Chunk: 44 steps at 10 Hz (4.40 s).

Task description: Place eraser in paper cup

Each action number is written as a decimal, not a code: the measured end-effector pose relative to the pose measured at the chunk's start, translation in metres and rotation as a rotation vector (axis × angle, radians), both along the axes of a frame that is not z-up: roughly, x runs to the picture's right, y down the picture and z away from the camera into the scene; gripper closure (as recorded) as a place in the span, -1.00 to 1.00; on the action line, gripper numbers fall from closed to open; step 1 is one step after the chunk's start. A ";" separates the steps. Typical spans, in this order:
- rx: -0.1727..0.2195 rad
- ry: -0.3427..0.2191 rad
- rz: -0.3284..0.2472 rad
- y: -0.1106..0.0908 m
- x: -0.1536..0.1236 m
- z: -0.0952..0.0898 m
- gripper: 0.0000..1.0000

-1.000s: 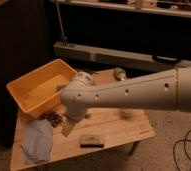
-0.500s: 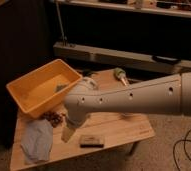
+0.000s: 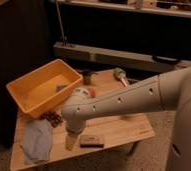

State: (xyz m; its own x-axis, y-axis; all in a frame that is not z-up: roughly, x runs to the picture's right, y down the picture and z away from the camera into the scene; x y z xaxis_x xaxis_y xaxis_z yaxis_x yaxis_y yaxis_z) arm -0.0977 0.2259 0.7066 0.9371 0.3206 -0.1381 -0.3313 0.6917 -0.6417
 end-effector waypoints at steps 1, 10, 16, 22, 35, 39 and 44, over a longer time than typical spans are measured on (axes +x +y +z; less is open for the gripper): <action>-0.032 0.000 -0.082 0.009 0.000 0.011 -0.60; -0.110 0.042 -0.313 0.038 0.026 0.027 -0.60; -0.069 0.014 -0.346 0.053 0.026 0.052 -0.60; -0.070 0.001 -0.377 0.062 0.035 0.081 -0.25; -0.063 0.030 -0.272 -0.013 0.033 0.044 1.00; 0.019 0.023 -0.116 -0.109 0.035 -0.007 1.00; 0.162 0.031 0.115 -0.196 0.073 -0.035 1.00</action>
State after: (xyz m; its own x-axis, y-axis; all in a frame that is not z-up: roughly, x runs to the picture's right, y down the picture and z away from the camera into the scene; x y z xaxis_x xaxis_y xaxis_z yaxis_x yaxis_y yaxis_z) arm -0.0251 0.0296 0.6713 0.8890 0.4458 -0.1046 -0.4322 0.7415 -0.5132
